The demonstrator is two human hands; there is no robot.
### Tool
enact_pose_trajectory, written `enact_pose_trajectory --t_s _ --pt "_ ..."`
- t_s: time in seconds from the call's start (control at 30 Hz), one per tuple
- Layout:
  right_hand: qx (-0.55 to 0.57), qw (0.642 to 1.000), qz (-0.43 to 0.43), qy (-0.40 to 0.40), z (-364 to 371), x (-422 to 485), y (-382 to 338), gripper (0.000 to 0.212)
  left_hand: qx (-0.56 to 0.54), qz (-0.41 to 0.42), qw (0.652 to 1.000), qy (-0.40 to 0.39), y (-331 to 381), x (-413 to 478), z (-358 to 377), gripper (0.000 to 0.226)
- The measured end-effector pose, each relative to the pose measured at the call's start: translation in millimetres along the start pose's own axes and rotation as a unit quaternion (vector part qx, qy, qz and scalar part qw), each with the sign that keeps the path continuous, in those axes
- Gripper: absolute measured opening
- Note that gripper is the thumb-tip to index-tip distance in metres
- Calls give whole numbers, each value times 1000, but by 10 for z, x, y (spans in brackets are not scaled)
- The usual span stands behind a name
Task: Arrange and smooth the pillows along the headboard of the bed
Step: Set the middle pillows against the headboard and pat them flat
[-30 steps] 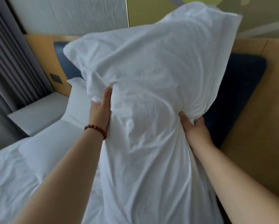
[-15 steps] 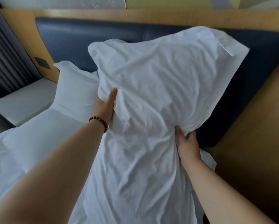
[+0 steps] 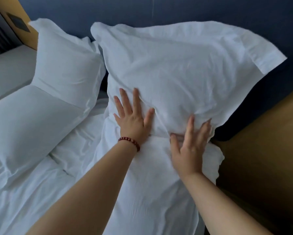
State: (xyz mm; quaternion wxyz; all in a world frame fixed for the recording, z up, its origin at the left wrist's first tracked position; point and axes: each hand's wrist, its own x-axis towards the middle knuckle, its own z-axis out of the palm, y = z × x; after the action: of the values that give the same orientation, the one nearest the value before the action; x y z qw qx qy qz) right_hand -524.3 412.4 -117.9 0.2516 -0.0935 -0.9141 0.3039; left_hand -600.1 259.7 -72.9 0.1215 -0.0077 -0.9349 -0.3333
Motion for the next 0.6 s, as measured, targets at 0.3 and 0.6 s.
enact_pose_trajectory --t_s 0.3,0.6 --pt "-83 974 94 -189 292 -92 239 78 133 -45 959 -247 -603 -284 48 86" --pt "203 849 427 -234 -168 -1075 249 88 -78 -346 924 -147 -1539 -1494 -556 75"
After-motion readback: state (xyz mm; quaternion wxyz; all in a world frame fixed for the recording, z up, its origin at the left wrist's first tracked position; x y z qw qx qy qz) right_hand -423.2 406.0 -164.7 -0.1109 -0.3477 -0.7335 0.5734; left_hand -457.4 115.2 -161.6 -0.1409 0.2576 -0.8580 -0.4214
